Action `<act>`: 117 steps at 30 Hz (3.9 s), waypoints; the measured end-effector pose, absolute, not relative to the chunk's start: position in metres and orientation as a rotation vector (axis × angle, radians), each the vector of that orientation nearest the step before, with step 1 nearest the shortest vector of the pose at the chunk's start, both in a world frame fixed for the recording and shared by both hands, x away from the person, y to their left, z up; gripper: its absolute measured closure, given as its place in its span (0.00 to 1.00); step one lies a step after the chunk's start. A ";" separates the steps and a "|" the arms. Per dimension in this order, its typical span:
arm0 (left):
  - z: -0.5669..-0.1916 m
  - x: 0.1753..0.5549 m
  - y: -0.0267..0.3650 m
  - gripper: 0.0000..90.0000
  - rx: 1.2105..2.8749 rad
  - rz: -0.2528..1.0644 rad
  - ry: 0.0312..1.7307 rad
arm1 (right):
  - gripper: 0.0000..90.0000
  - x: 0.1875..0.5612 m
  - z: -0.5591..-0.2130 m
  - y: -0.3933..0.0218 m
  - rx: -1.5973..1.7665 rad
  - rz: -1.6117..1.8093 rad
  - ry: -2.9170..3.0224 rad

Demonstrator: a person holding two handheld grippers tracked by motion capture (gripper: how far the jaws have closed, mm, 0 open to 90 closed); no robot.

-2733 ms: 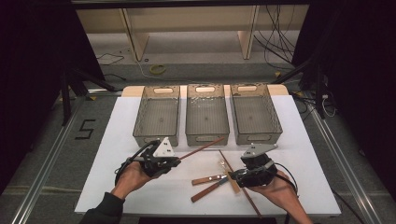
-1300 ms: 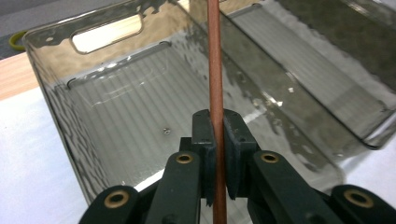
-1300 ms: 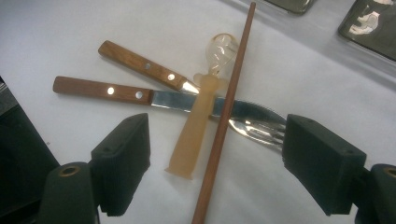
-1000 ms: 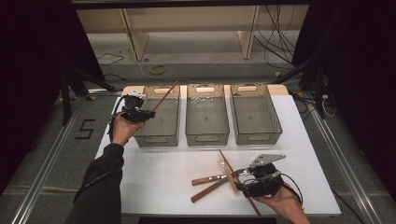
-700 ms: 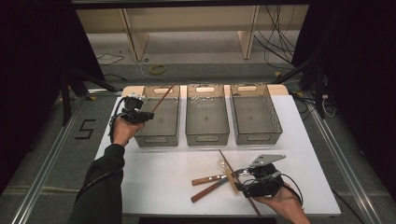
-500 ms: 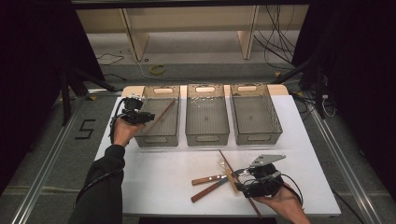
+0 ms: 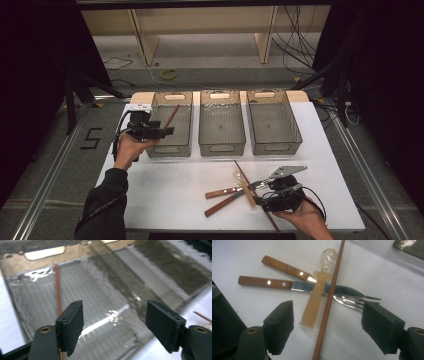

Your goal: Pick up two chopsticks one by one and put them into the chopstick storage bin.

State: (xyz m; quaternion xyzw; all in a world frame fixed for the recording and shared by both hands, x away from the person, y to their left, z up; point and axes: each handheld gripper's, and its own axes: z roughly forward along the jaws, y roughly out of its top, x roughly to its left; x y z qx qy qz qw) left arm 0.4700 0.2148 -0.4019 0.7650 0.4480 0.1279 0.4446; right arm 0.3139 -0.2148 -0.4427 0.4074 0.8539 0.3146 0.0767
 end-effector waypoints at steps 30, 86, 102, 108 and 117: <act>-0.424 0.401 0.194 0.20 1.832 0.268 0.921 | 0.72 0.305 -0.462 -0.208 1.227 0.676 2.690; -0.438 0.368 0.178 0.22 1.911 0.271 0.796 | 0.94 0.311 -0.447 -0.211 1.205 0.669 2.623; -0.419 0.352 0.146 0.22 2.051 0.313 0.593 | 0.94 0.320 -0.416 -0.169 0.898 0.691 2.695; -0.415 0.347 0.131 0.23 2.122 0.315 0.499 | 0.94 0.320 -0.414 -0.156 0.809 0.673 2.742; -0.416 0.342 0.113 0.26 2.232 0.284 0.395 | 0.94 0.316 -0.414 -0.135 0.622 0.636 2.827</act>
